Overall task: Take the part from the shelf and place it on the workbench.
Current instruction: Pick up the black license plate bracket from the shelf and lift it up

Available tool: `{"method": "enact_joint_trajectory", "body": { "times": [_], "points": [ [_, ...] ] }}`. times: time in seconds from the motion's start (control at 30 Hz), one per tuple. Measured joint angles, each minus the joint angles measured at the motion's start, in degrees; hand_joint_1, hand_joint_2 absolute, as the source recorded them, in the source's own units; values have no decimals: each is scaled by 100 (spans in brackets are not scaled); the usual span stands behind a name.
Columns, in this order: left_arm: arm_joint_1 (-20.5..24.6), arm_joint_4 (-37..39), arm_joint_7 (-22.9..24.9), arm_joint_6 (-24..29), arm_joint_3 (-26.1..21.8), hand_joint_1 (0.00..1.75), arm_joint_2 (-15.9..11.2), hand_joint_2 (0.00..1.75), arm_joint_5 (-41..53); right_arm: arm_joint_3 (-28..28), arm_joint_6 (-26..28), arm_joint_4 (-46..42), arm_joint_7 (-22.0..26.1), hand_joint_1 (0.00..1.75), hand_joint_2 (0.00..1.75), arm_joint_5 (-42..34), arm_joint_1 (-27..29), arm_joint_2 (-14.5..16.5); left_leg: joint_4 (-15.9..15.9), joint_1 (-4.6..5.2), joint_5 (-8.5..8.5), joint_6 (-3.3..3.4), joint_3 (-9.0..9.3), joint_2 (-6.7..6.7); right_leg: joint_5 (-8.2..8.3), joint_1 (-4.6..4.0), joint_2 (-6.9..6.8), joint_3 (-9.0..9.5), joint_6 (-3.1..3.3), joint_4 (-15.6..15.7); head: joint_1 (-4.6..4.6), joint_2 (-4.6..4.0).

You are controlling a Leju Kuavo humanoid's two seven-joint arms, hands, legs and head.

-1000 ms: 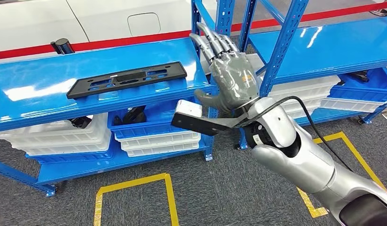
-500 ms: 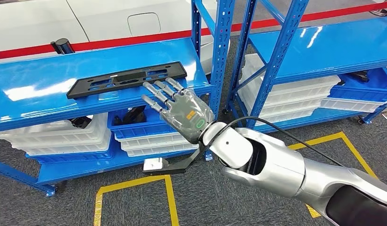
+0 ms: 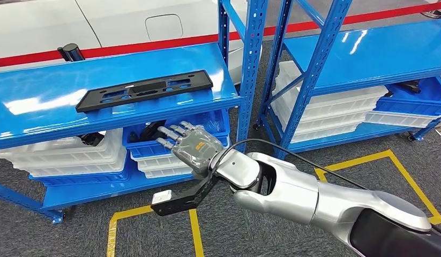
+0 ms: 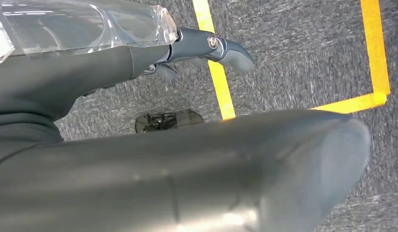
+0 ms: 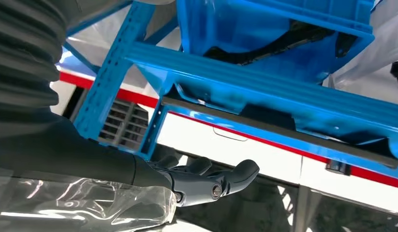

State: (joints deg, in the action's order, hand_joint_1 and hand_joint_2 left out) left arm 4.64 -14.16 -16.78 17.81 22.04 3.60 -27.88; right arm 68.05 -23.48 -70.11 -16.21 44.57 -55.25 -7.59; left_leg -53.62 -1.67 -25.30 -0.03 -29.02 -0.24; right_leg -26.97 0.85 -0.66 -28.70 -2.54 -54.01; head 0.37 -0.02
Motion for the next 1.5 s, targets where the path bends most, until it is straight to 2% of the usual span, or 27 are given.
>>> {"method": "enact_joint_trajectory", "body": {
  "times": [0.17,0.43,0.7,0.83,1.0,1.07,1.17,1.23,1.27,1.33,1.37,1.4,1.43,1.47,1.5],
  "points": [
    [-18,5,-37,-62,86,0,7,0,-7,42,195,103,-77,0,175,-39,-76,33,0,0,0,0,0,0,0,0,0,-1,0,0,0,1],
    [-51,10,-158,-517,212,0,7,0,-85,67,520,178,-381,0,175,222,-147,56,0,0,0,0,1,0,0,0,0,-1,0,0,0,1],
    [-49,10,-199,-540,317,0,5,0,-108,51,576,301,-486,0,175,347,-151,87,0,0,0,0,2,0,0,0,0,-1,0,0,0,1],
    [-49,12,-206,-539,387,0,3,0,-107,25,580,337,-486,0,175,333,-149,88,-15,4,-1,1,-4,0,4,26,0,-3,-2,3,0,1],
    [-48,17,-206,-539,451,0,-2,0,-106,7,578,357,-486,0,175,330,-149,88,-48,13,-6,10,-38,0,18,42,0,-23,-27,3,0,1],
    [-46,19,-206,-539,473,0,-6,0,-106,1,578,357,-489,0,175,330,-149,88,-65,23,-13,38,-64,0,31,53,-1,-37,-51,11,0,1],
    [-39,22,-207,-539,519,0,-11,0,-104,-23,577,357,-510,0,175,329,-149,86,-20,37,-2,137,-74,0,95,69,0,-59,-125,-34,0,2],
    [-28,23,-219,-539,545,0,-13,0,-97,-55,574,357,-544,0,175,325,-153,80,48,13,14,206,-23,-2,38,72,5,-172,-159,-241,8,2],
    [-22,24,-228,-537,555,0,-13,0,-93,-75,574,357,-563,0,175,322,-156,74,71,-2,22,231,6,-2,-73,74,9,-324,-163,-498,16,1],
    [-13,25,-242,-528,571,0,-14,0,-92,-100,574,357,-588,0,175,325,-146,57,81,-7,11,253,31,-3,-342,76,13,-768,-176,-1228,29,1],
    [-13,26,-245,-523,577,0,-14,0,-94,-103,575,357,-599,0,175,328,-130,46,80,-12,-4,252,50,-6,-415,82,14,-988,-183,-1546,33,0],
    [-15,26,-245,-521,586,0,-14,0,-97,-103,575,357,-609,0,175,332,-113,31,78,-22,-25,241,74,-13,-390,92,12,-1128,-192,-1690,33,0],
    [-19,26,-245,-520,597,0,-14,0,-101,-104,576,358,-621,0,175,336,-101,17,75,-38,-54,218,108,-22,-259,104,11,-1170,-203,-1628,36,1],
    [-22,26,-245,-520,609,0,-14,0,-104,-110,577,358,-632,0,175,338,-95,4,74,-60,-91,186,155,-30,-35,118,10,-1095,-214,-1341,38,1],
    [-23,26,-245,-520,618,0,-15,0,-106,-119,578,358,-643,0,175,339,-95,-8,72,-78,-137,144,198,-35,227,135,10,-952,-230,-922,40,1]
  ]
}}
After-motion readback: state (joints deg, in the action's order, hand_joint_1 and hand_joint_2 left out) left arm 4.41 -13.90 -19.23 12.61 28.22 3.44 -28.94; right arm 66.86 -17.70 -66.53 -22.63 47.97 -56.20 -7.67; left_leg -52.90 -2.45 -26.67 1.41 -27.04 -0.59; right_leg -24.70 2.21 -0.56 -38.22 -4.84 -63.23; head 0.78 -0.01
